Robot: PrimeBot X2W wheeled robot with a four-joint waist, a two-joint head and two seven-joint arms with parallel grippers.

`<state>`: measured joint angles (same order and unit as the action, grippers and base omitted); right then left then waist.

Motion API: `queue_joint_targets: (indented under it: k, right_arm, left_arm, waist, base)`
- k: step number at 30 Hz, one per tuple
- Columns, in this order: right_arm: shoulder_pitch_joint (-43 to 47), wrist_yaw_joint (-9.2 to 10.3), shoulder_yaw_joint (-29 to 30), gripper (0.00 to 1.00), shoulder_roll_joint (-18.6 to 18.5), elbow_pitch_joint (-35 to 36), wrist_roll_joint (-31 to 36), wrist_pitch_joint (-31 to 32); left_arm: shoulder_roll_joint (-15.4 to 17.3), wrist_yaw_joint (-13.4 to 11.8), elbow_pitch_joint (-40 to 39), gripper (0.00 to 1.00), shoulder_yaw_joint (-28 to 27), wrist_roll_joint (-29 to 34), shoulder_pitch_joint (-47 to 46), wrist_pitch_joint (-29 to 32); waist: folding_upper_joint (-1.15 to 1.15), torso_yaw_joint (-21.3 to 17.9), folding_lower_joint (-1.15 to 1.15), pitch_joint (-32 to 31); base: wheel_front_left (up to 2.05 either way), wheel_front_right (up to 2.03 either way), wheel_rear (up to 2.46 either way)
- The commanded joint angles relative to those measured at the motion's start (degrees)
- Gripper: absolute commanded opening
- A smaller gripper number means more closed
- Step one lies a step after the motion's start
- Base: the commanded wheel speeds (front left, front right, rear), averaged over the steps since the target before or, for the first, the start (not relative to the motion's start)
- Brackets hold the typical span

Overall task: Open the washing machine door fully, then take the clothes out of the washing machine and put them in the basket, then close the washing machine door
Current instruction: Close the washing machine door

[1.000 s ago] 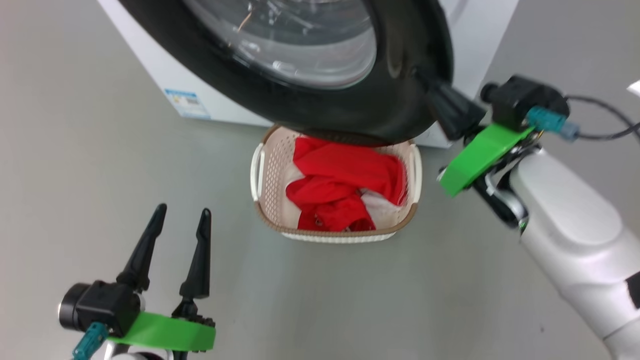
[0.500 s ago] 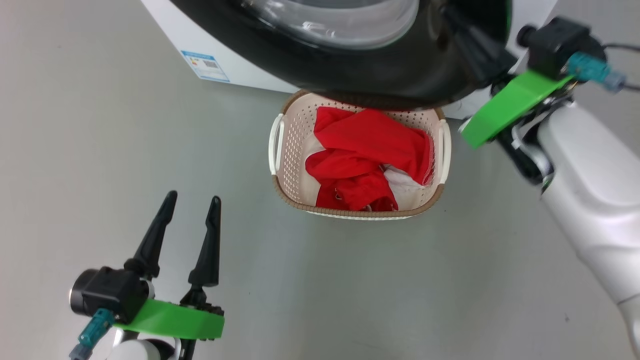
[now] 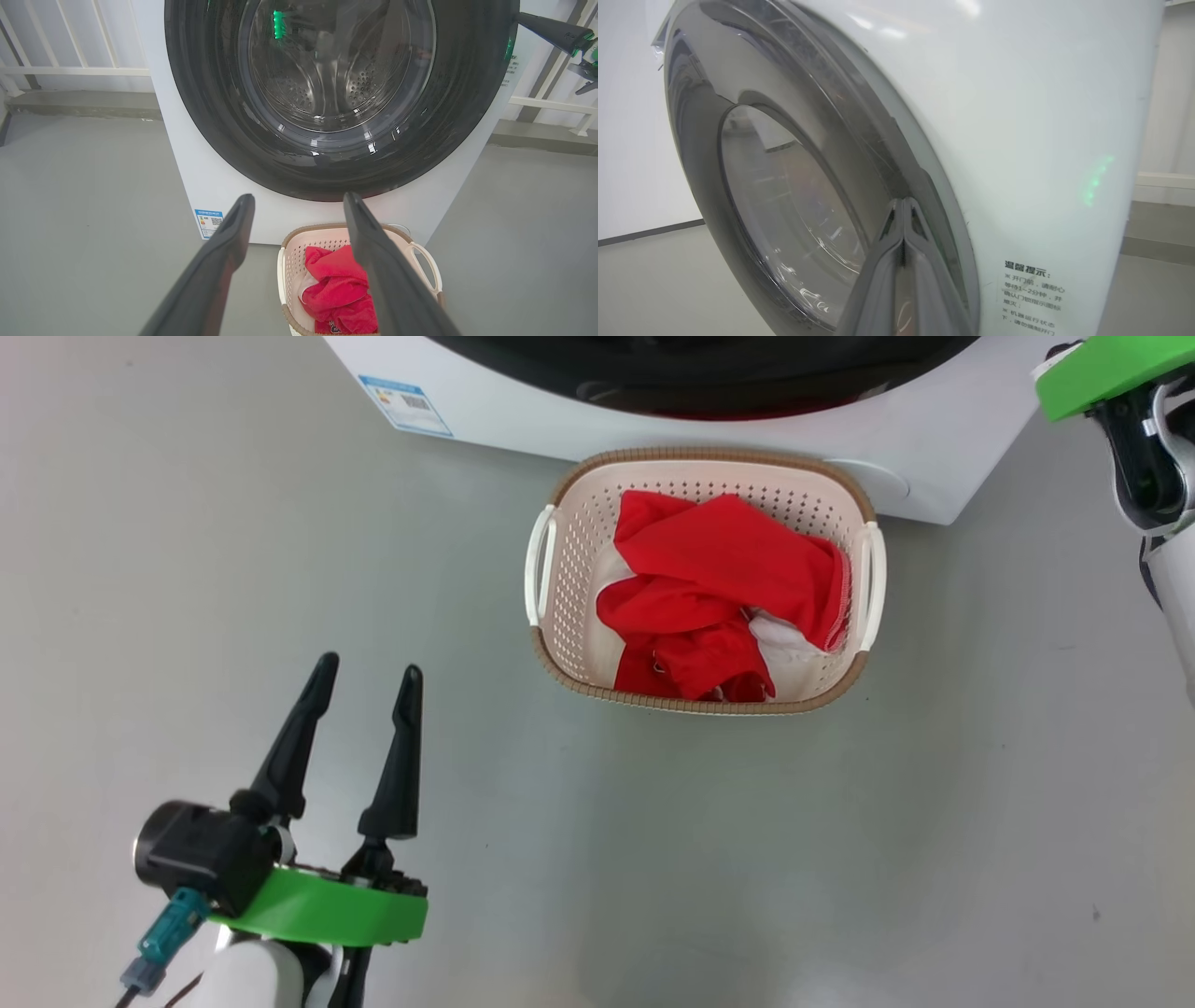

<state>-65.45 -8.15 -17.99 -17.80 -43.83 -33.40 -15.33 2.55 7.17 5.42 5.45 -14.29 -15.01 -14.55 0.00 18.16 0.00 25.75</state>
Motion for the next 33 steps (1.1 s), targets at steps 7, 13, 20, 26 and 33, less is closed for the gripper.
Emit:
queue_joint_targets:
  k: [7, 13, 20, 26, 33]
  right_arm:
    - [-0.7, 0.66, 0.8, 0.0, 1.8, 0.2, 2.2, 0.3]
    - [1.2, 0.66, -2.5, 0.0, 2.5, 3.1, 0.1, 0.3]
    - [7.2, 0.66, -5.5, 1.0, 2.3, 8.5, -0.1, 0.3]
    - [13.6, 0.66, -5.6, 1.0, 3.6, 12.2, 2.5, 0.3]
    - [21.2, 0.66, -4.0, 1.0, 4.9, 14.1, 5.4, 0.3]
  left_arm:
    - [0.8, 0.3, -1.4, 1.0, -2.0, -0.2, -1.5, -0.4]
    - [0.8, 0.3, -0.9, 1.0, -2.2, 0.0, -1.6, -0.4]
    - [1.3, 0.3, 0.4, 1.0, -1.2, -4.5, -1.7, -0.4]
    - [2.2, 0.3, 2.2, 1.0, -0.6, -6.2, -1.8, -0.4]
    - [3.3, 0.3, 4.2, 1.0, -0.9, -7.5, -0.7, -0.4]
  waist:
    - [0.0, -0.1, 0.0, 0.4]
    - [0.0, -2.0, 0.0, -0.7]
    - [0.0, -5.7, 0.0, -3.9]
    - [0.0, -9.8, 0.0, -8.0]
    - [0.0, -13.9, 0.0, -12.9]
  base:
    - [0.0, 0.0, 0.0]
    - [0.0, 0.0, 0.0]
    - [0.0, 0.0, 0.0]
    - [0.0, 0.0, 0.0]
    - [0.0, 0.0, 0.0]
